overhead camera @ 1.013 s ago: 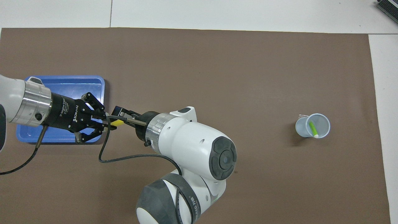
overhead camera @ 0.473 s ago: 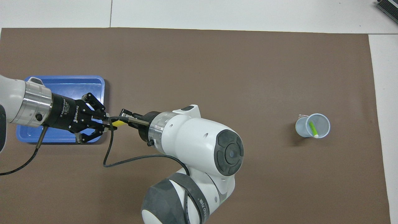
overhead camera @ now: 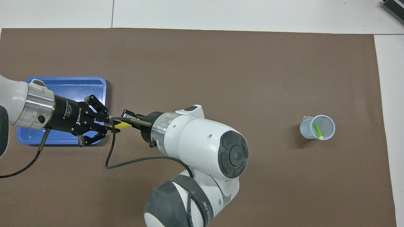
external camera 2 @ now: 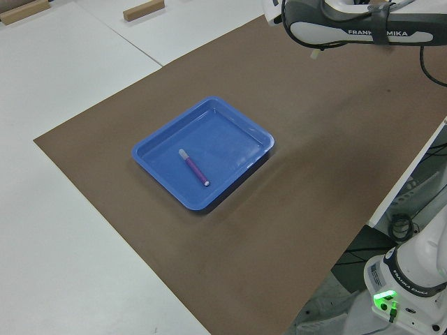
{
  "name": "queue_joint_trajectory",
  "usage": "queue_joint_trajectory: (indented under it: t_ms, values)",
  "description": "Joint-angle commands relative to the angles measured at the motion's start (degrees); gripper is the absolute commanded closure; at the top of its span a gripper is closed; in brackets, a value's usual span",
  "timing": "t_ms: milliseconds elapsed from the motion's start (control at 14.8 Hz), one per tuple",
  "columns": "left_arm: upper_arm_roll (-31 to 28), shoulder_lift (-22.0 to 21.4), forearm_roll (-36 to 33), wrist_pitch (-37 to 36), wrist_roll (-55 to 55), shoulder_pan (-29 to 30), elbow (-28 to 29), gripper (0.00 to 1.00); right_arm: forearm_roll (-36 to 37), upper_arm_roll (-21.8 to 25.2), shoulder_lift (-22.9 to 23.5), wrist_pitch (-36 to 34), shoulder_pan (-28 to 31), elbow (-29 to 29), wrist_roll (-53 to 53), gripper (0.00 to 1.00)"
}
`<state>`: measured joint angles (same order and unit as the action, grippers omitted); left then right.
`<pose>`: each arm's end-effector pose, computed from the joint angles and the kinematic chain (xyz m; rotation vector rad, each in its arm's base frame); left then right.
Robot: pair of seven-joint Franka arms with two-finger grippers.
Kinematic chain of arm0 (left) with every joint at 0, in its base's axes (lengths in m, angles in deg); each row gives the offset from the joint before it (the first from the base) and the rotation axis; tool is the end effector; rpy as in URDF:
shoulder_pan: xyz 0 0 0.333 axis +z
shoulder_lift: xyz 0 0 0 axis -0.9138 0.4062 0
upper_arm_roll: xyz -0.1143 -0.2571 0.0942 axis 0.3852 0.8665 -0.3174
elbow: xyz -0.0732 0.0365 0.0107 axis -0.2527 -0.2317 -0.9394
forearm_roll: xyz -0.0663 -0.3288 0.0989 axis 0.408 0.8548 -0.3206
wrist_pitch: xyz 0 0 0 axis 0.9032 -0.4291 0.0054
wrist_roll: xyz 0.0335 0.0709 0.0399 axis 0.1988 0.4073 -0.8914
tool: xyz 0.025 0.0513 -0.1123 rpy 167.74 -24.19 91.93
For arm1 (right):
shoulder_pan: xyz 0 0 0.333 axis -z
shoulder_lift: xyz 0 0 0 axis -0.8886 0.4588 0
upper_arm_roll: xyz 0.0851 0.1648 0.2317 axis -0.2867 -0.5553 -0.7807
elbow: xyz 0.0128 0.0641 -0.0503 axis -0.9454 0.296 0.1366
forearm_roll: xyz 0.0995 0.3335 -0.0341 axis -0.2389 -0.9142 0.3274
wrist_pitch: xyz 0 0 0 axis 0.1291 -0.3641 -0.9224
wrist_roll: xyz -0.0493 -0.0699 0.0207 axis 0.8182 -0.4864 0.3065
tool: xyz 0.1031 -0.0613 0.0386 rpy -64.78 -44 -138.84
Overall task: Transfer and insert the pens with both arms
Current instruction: 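Grasp the yellow pen with the right gripper, then open the left gripper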
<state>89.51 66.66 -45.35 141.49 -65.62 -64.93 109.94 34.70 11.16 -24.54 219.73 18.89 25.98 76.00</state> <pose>0.4687 -0.1221 0.4999 1.9007 1.9662 -0.8055 0.4610 0.4520 0.5080 -2.3025 0.4599 -0.1726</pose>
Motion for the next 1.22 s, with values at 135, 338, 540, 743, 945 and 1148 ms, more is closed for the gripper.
queue_joint_trajectory:
  t_ms: [135,338,540,743,945,1148]
  values:
    - [-0.7,-2.4,1.3,1.2,-1.1,-0.4,1.9,1.0,1.4,-0.3,-0.5,-0.9,1.0,0.6,1.1,1.0]
    - [-0.8,-2.5,1.6,1.2,-1.0,-0.5,2.0,1.0,1.4,-0.3,-0.5,-0.9,1.2,0.6,1.0,1.0]
    - [-0.8,-2.5,1.5,1.5,-0.4,-1.4,2.2,0.59,1.4,-0.3,-0.5,-0.9,1.6,0.6,0.8,1.0]
    - [-0.8,-2.6,1.4,1.8,-0.4,-2.1,2.3,0.51,1.4,-0.2,-0.6,-1.6,1.7,1.0,0.0,1.0]
    - [-0.8,-3.0,1.4,1.7,-0.4,-2.1,2.3,0.51,1.5,-0.1,-1.7,-4.7,2.8,2.3,-4.8,1.0]
    - [-0.8,-4.5,0.7,1.0,8.8,-2.1,3.8,0.52,1.5,-0.1,-3.9,-11.0,6.5,3.9,-12.3,1.0]
